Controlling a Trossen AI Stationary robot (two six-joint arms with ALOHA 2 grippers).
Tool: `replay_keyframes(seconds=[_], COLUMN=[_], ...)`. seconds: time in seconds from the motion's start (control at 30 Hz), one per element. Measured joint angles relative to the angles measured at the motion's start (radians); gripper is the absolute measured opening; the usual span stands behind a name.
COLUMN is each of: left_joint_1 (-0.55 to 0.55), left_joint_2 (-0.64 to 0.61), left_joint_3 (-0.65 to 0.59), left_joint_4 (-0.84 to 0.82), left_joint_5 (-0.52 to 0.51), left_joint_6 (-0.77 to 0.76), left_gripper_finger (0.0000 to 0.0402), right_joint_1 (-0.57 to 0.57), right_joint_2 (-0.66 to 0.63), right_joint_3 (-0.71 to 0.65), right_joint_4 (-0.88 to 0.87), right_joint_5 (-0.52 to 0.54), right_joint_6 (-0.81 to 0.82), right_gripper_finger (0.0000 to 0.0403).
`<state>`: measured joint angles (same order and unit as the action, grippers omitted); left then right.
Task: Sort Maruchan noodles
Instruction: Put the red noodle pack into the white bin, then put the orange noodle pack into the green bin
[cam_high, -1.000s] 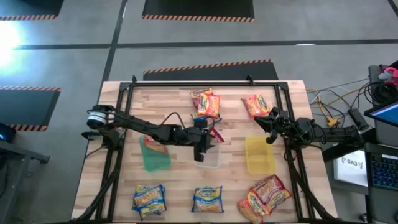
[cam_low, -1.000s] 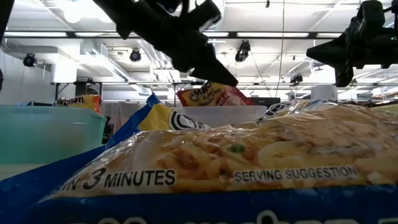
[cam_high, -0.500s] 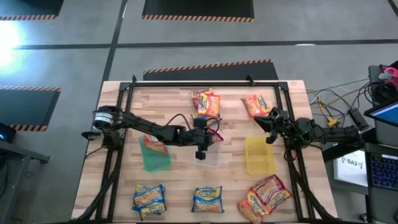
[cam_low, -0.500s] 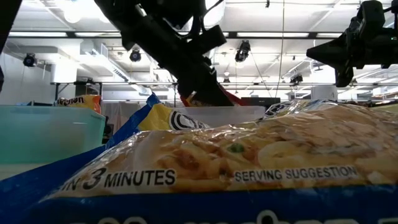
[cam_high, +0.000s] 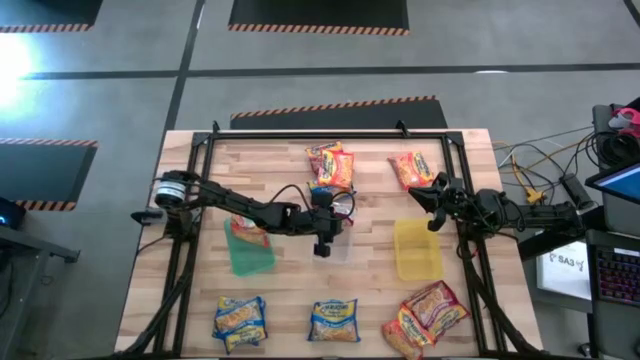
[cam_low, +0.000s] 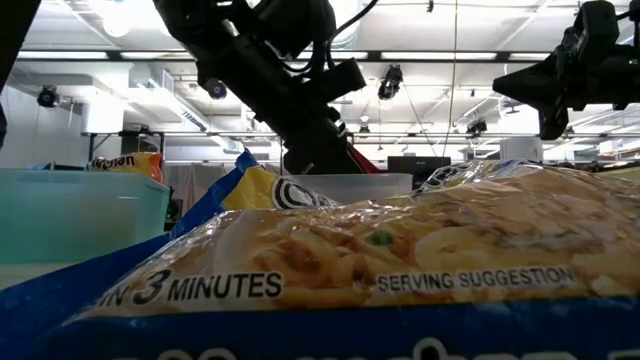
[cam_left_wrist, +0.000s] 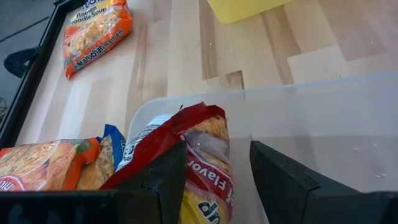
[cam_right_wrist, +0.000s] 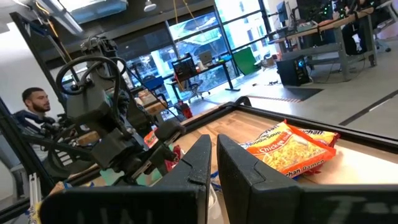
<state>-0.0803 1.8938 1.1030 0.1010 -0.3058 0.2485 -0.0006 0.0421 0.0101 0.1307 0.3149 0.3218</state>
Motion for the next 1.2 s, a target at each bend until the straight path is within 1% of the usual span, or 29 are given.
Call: replay_keyframes(seconds=[0.2, 0.33, 0.47, 0.53, 0.6, 0.73, 1.0, 1.2], left_joint_1=[-0.001, -0.01, -0.031, -0.038, -0.044, -0.058, -0.072, -0.072], left_joint_2=[-0.007, -0.042, -0.103, -0.148, -0.204, -0.343, -0.681, -0.882], left_joint_3=[0.001, 0.033, 0.044, 0.026, -0.008, -0.123, -0.358, -0.504], left_joint_4=[-0.005, -0.022, -0.112, -0.166, -0.178, -0.169, -0.108, 0.003], left_joint_5=[0.001, 0.001, 0.001, 0.002, 0.002, 0.001, 0.001, 0.0], left_joint_6=[-0.004, -0.004, 0.005, 0.001, -0.017, -0.07, -0.21, -0.205], left_gripper_finger=[0.0158, 0.0158, 0.0158, 0.0158, 0.0158, 0.0158, 0.0158, 0.0158], right_joint_1=[0.0, 0.0, 0.0, 0.0, 0.0, 0.0, 0.0, 0.0], right_joint_2=[0.0, 0.0, 0.0, 0.0, 0.0, 0.0, 0.0, 0.0], right_joint_3=[0.0, 0.0, 0.0, 0.0, 0.0, 0.0, 0.0, 0.0], right_joint_4=[0.0, 0.0, 0.0, 0.0, 0.0, -0.002, -0.001, 0.0], right_joint_5=[0.0, 0.0, 0.0, 0.0, 0.0, 0.0, 0.0, 0.0], right_joint_6=[0.0, 0.0, 0.0, 0.0, 0.0, 0.0, 0.0, 0.0], right_gripper_finger=[0.0018, 0.0018, 0.0018, 0.0018, 0.0018, 0.0018, 0.0018, 0.0018])
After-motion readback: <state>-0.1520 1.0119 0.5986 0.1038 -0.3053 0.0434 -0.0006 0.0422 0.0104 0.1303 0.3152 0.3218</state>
